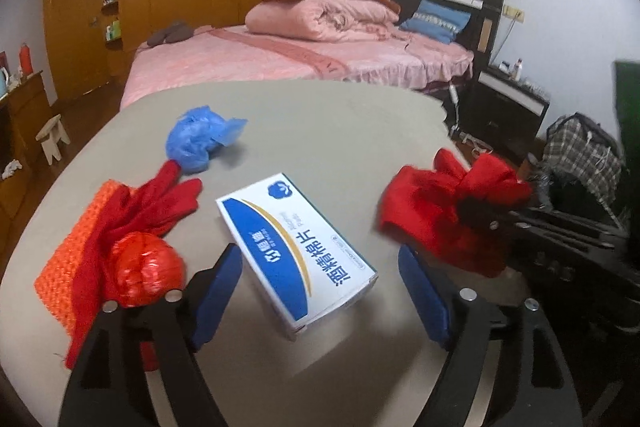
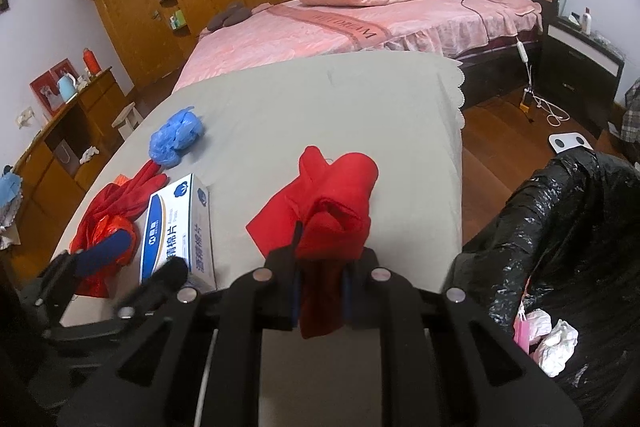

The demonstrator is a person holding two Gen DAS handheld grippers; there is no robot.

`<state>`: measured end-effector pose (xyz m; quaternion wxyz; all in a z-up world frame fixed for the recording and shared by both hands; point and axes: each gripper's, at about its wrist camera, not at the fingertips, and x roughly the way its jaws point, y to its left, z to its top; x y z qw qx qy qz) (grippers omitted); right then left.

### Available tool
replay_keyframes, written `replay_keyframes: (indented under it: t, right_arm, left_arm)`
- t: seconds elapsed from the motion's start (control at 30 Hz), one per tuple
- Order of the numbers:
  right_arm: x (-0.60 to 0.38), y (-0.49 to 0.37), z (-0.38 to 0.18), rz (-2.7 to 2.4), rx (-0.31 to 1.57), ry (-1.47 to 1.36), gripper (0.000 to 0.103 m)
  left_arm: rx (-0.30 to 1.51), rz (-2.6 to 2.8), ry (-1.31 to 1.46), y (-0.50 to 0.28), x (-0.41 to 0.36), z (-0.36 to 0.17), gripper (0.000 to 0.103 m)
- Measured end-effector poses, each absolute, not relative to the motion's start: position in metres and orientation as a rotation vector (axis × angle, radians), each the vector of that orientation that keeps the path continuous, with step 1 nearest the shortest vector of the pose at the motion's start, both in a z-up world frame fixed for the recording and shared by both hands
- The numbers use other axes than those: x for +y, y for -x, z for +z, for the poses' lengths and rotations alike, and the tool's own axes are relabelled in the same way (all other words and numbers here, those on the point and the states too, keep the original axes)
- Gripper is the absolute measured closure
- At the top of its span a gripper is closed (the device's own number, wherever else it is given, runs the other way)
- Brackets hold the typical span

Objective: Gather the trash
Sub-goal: 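Grasp the white alcohol-pad box with the left tool while the right tool holds the red cloth, then carry the alcohol-pad box and red cloth over the black bin with both tools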

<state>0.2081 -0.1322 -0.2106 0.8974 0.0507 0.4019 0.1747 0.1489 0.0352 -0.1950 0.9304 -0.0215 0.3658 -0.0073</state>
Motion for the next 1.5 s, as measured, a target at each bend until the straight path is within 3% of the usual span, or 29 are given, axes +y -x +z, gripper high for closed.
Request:
replay_keyframes:
  t: [0.43,0.73,0.93,1.5]
  right_arm:
    - [-0.122,-0.205,-0.215,0.387,0.846,-0.101,0.088]
    - [-0.119,-0.203,-0.214,0.391,0.851,-0.088,0.088]
    - [-0.12,-0.201,-0.211,0.392,0.854,-0.089,0.088]
    - [-0.131,-0.183,-0.159,0.443,0.768,-0.097,0.091]
  left_arm:
    - [0.787,0.059,0.037,-0.135,0.074,-0.205,0.024]
    - [0.812,0.024,0.02,-0.172,0.066,-0.21,0.024]
    - [0.87,0.002,0.023,-0.182,0.064,-0.219,0.047]
    - [0.679,-0.065,0.091,-0.137,0.066,-0.139,0.049]
